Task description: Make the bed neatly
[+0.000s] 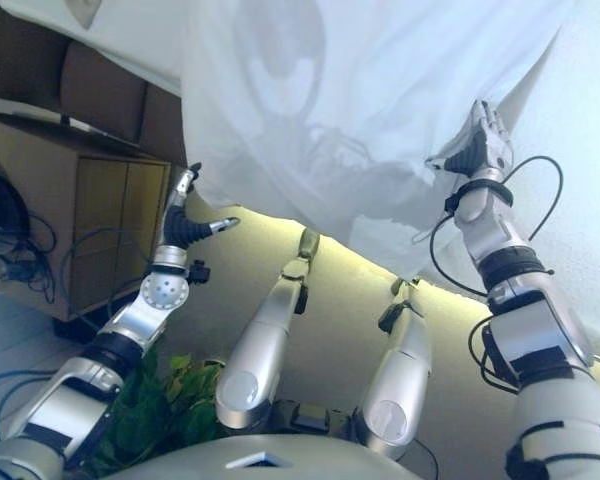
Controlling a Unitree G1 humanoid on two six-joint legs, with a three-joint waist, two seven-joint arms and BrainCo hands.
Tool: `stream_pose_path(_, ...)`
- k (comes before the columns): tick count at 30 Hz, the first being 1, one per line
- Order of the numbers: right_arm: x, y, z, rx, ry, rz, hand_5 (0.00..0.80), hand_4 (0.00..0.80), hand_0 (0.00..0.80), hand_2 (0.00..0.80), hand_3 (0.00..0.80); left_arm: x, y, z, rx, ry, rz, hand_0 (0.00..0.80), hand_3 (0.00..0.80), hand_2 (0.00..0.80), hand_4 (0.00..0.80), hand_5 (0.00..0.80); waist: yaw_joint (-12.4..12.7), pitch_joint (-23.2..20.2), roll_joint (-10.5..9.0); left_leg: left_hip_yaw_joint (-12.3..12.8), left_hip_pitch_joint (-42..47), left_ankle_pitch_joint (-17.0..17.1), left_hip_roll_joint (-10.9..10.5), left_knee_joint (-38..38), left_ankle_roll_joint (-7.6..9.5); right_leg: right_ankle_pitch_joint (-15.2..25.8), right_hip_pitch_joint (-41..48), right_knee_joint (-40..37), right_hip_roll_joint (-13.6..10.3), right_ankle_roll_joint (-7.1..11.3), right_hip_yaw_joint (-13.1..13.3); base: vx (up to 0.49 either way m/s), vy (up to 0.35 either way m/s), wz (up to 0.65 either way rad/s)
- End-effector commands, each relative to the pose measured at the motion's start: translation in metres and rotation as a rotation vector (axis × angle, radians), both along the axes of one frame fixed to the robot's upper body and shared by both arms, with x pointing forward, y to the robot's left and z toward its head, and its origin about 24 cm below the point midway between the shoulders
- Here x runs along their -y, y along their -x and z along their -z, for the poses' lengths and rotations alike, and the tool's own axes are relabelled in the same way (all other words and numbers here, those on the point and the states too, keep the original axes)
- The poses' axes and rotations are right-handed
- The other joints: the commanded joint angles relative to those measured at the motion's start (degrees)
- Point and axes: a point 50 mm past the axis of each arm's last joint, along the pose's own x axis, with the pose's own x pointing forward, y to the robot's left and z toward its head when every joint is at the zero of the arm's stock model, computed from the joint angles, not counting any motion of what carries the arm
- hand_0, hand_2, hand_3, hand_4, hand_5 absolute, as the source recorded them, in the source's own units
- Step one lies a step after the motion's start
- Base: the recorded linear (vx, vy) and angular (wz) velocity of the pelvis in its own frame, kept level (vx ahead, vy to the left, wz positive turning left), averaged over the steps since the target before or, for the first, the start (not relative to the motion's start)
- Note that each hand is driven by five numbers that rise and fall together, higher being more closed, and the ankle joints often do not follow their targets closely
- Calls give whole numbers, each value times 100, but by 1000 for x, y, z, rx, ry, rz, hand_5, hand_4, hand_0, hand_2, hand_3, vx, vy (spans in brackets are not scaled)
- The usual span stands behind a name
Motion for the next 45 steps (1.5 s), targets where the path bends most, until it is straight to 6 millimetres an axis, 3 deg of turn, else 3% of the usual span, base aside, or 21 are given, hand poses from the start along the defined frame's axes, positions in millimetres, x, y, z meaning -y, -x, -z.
stream_pose_path(1, -20, 5, 33, -132, 73, -98, 0, 0, 0, 0, 0, 22, -7, -26, 131, 95, 52, 0, 0, 0, 0, 0, 168, 34, 372, 135, -390, 630, -25, -230, 19, -143, -103, 461, -330, 592, 301, 0, 0, 0)
stream_pose_path(8, -44, 11, 64, -229, 96, -113, 0, 0, 0, 0, 0, 31, -11, -27, 146, 117, 35, 0, 0, 0, 0, 0, 110, 34, 431, 151, -372, 626, -62, -227, 20, -126, -127, 463, -333, 598, 370, -5, 29, 1)
stream_pose_path(18, -61, 31, 110, -366, 103, -77, 0, 0, 0, 0, 0, 42, -14, -23, 139, 145, 11, 0, 0, 0, 0, 0, 7, 34, 445, 147, -279, 672, -46, -404, 6, -68, -43, 284, -294, 608, 366, -3, 17, 0)
stream_pose_path(31, -82, 48, 141, -521, 125, -96, 0, 0, 0, 0, 0, 54, -18, -23, 138, 180, -10, 0, 0, 0, 0, 0, -141, 34, 501, 250, -58, 684, -20, -527, 2, -43, 139, 165, -328, 612, 335, -6, 17, 0)
stream_pose_path(38, -75, 54, 143, -426, 43, -49, 0, 0, 0, 0, 0, 55, -18, -15, 97, 183, -34, 0, 0, 0, 0, 0, -267, 34, 444, 288, 204, 661, 22, -539, -19, -29, 429, 92, -303, 591, 311, 10, 2, -2)
stream_pose_path(45, -65, 42, 113, -199, -89, -14, 0, 0, 0, 0, 0, 43, -17, -3, 32, 155, -57, 0, 0, 0, 0, 0, -279, -10, 307, 254, 660, 531, 124, -484, -76, -81, 1023, 39, -289, 546, 182, 51, -58, 0)
